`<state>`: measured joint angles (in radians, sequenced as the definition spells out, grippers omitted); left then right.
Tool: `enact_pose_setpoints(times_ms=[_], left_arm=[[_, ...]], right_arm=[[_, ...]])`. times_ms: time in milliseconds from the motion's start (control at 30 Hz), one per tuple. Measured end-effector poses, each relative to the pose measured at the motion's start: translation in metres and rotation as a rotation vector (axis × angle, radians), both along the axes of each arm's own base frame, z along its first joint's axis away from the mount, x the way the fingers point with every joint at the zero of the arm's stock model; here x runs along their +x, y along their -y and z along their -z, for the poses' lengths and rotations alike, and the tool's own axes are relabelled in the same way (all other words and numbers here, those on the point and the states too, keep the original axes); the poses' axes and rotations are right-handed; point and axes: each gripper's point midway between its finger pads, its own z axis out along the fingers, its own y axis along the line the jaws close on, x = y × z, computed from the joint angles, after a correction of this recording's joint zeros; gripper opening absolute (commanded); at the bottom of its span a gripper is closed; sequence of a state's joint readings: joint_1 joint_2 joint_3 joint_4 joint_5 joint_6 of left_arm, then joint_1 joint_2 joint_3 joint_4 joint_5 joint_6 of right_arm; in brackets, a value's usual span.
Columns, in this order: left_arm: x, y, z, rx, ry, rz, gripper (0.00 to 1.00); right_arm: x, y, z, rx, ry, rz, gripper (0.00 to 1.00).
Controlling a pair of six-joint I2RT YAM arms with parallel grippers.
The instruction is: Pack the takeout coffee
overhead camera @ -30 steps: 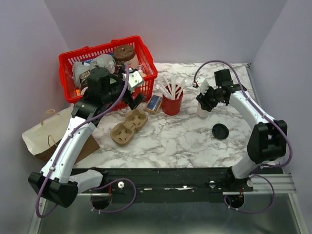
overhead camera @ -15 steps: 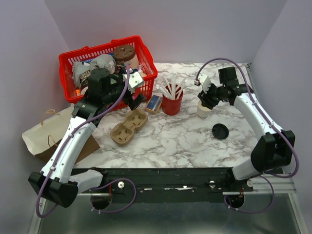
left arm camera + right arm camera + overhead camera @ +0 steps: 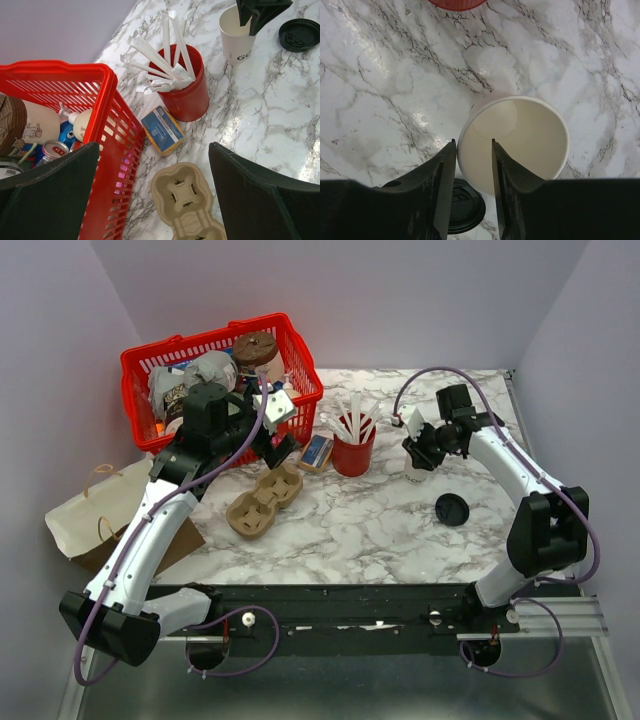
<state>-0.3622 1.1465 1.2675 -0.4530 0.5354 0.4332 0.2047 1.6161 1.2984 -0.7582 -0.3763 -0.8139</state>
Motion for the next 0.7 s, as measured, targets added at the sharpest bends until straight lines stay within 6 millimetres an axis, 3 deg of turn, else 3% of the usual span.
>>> enact_pose_setpoints(times_ms=[100, 233, 500, 700], left_arm=[[0.0, 0.0, 0.002, 0.002, -0.005, 0.0, 0.98], [-0.001, 0.0, 0.003, 0.003, -0.007, 0.0, 0.98], [-0.004, -0.002, 0.003, 0.004, -0.001, 0.001, 0.98], [-0.006, -0.003, 0.008, 0.007, -0.007, 0.001, 0.98]], right_arm=[[-0.001, 0.0, 0.001, -0.006, 0.001, -0.008, 0.28], [-0.004, 0.0, 0.003, -0.012, -0.008, -0.016, 0.24], [-0.015, -0.003, 0.011, -0.024, -0.041, -0.036, 0.01], [-0.031, -0.01, 0.001, -0.029, -0.018, -0.089, 0.01]])
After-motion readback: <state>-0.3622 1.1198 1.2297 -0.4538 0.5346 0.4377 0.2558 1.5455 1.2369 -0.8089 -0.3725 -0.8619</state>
